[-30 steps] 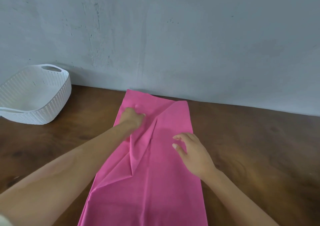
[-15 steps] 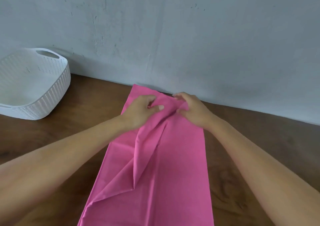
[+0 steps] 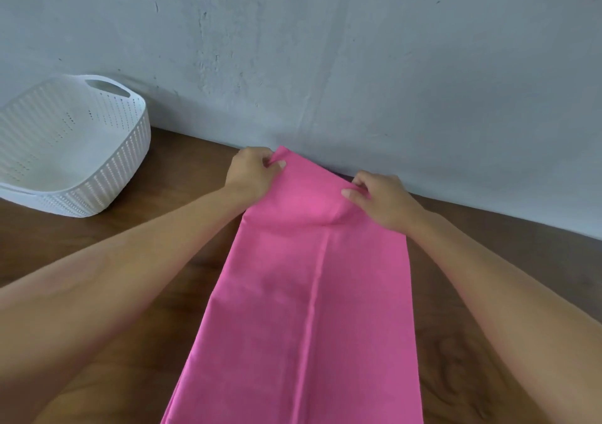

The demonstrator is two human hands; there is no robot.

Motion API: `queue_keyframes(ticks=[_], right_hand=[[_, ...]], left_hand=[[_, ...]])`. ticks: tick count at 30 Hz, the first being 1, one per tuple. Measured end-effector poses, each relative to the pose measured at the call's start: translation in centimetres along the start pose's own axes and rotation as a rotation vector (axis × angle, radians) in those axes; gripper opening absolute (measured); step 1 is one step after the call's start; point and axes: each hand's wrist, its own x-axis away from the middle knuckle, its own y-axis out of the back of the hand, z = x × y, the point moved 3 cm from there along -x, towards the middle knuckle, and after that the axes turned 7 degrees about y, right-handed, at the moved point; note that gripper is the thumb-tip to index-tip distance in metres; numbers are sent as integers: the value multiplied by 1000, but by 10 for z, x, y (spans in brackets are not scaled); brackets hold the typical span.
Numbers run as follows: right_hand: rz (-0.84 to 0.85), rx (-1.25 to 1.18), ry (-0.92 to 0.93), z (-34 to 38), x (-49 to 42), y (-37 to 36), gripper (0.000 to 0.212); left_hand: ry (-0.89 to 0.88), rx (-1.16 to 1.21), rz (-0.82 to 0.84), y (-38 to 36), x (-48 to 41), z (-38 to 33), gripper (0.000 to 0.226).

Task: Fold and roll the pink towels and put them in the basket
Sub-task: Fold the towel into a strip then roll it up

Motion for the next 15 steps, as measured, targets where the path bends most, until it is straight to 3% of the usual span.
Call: queue_keyframes(ticks=[7,15], right_hand=[[120,227,-12,-17,3,-2,39],[140,222,-41,-26,24,12,45]], left_hand=[[33,-148,15,-17,-21,5,59],[103,75,98,-19,-41,19,42]])
